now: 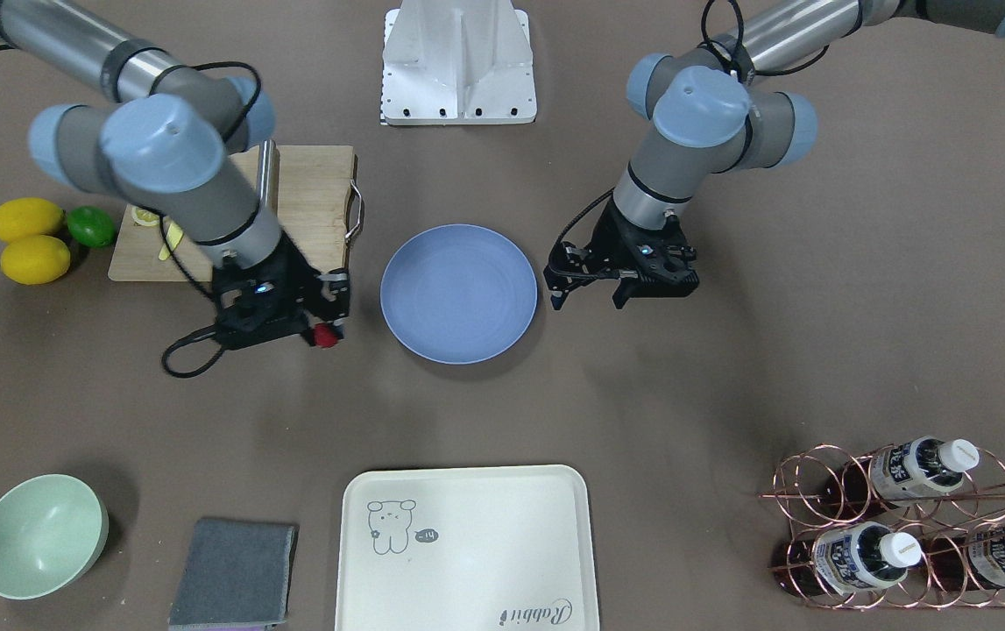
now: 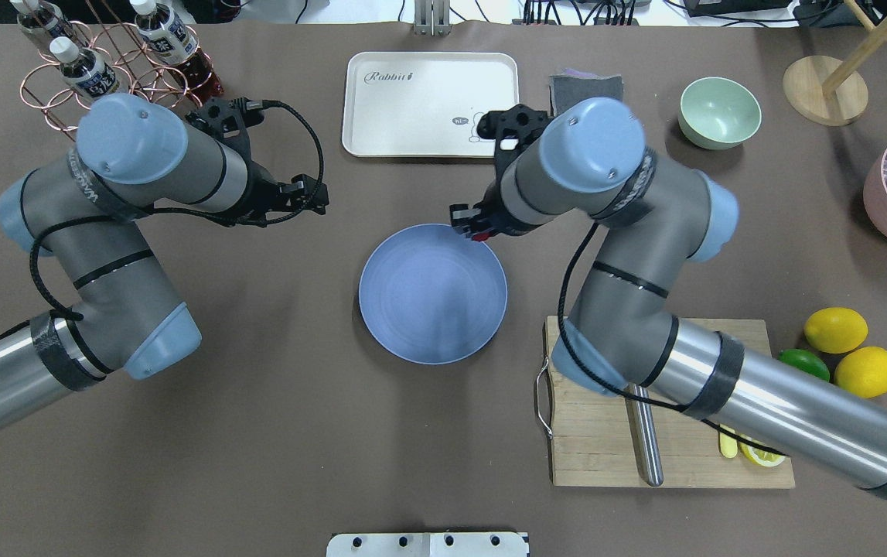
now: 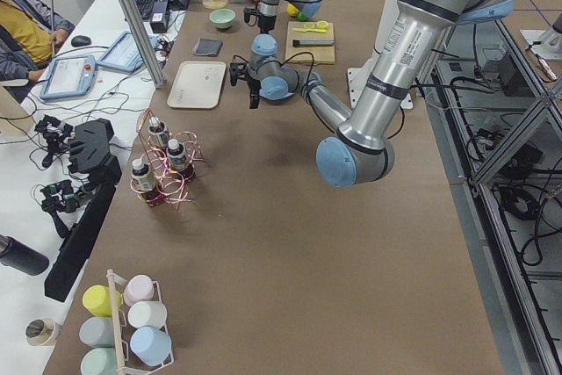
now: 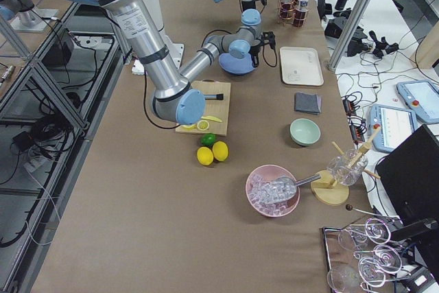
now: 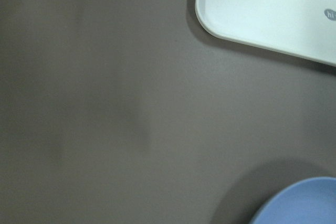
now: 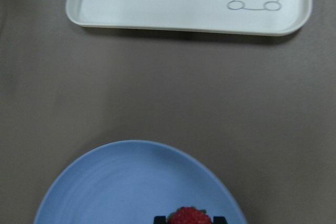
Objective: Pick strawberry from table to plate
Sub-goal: 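Carry the strawberry with the right gripper over the blue plate while the left gripper withdraws, then lower the strawberry onto the blue plate and open the right gripper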
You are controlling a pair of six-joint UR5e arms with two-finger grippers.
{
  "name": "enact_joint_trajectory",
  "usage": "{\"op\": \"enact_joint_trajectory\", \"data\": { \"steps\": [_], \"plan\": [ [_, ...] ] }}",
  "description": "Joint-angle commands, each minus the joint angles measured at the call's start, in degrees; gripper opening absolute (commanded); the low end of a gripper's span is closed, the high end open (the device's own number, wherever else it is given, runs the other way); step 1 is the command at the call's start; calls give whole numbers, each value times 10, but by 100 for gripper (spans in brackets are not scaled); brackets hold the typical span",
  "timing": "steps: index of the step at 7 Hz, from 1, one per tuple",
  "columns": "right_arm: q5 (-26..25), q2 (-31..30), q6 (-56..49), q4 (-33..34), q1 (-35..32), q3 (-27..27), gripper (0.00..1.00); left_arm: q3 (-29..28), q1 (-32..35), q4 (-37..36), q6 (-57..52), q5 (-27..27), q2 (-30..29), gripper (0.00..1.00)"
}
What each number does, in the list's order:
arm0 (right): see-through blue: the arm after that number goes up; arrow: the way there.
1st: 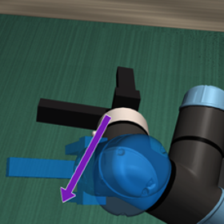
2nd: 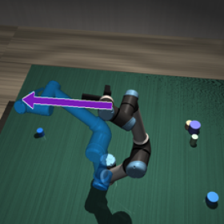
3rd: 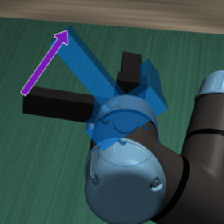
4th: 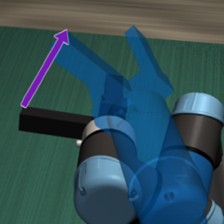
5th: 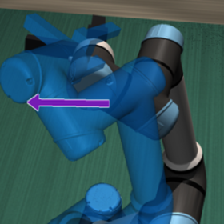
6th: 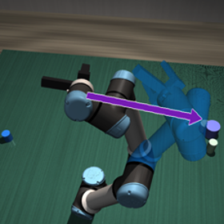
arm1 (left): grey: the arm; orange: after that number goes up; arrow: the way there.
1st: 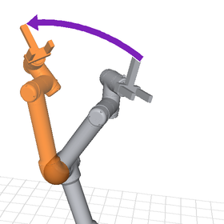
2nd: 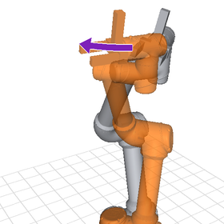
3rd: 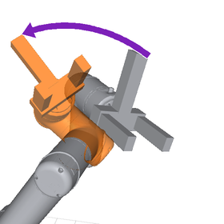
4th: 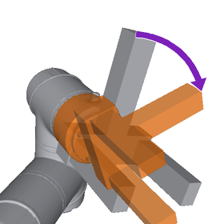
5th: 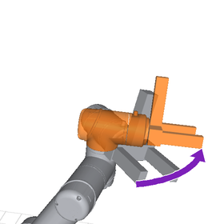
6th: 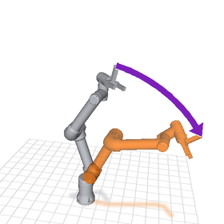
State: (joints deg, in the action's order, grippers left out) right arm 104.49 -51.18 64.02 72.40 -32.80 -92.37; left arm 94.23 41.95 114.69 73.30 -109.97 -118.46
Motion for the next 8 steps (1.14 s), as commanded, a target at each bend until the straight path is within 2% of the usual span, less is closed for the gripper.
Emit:
{"op": "enact_joint_trajectory", "data": {
  "steps": [1,5,7,8],
  "plan": [
    [-104,25,36,-4,73,10,0,1,26,0,-15,-2,11,97],
    [-167,17,29,-22,99,40,0,30,63,0,-18,-20,52,97],
    [-166,7,27,-23,100,45,1,31,67,-1,-18,-23,55,97],
    [-166,3,29,-23,100,45,41,31,68,1,-18,-22,65,97]
  ]
}}
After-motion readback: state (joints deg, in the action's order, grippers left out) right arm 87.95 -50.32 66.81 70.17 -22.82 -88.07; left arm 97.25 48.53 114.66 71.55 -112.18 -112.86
